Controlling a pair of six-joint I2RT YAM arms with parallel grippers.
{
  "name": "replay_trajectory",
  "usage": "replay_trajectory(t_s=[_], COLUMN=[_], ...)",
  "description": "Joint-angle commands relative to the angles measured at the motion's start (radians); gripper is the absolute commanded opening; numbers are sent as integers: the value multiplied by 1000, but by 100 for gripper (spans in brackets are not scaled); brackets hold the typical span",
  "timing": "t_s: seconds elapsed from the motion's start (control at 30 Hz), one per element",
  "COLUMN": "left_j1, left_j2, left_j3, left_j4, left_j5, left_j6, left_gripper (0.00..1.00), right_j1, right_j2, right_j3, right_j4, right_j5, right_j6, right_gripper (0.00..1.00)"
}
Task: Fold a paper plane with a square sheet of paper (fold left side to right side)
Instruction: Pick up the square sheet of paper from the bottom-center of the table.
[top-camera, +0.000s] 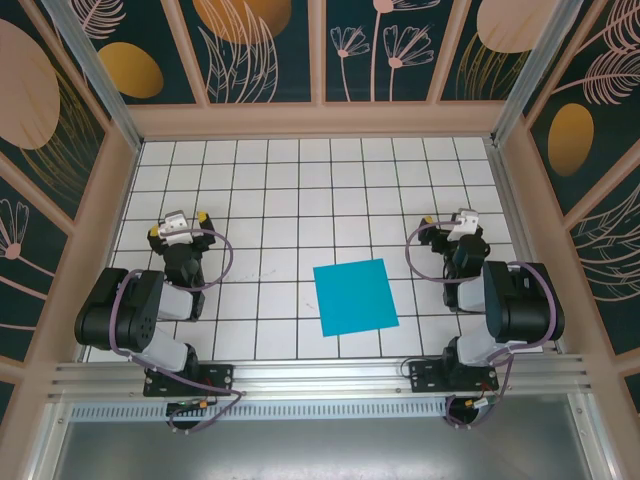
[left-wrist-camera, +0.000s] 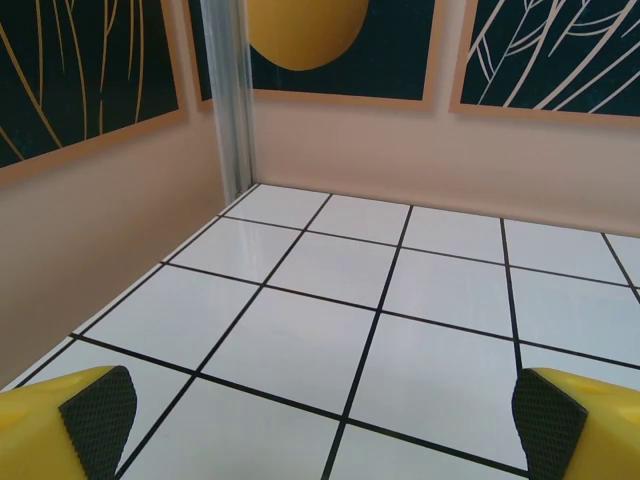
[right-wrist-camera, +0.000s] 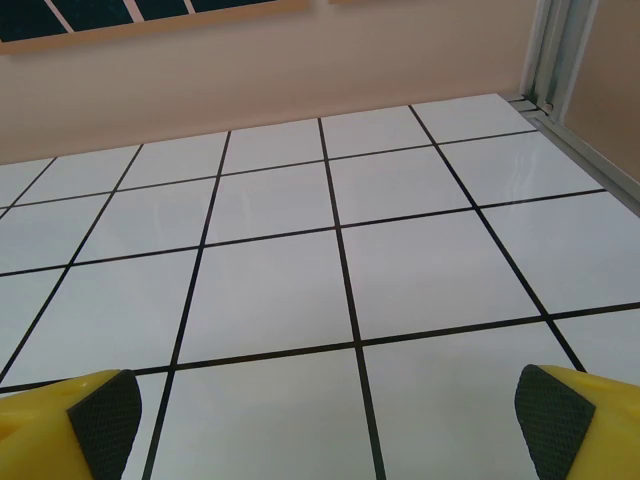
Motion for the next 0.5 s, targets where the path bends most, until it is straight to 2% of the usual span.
replay_trajectory(t_s=[0.0,0.47], left_j1=[5,6], left_j2=[-11,-16], left_j3=[8,1], left_j4=[3,11], left_j5=[16,25], left_j6=[-18,-10], left_gripper=[99,98], right_j1=[-6,-8], right_j2=[4,4], right_j3=[18,16], right_j4=[46,48], right_j5=[-22,-23], right_j6=[9,8], right_gripper=[99,99])
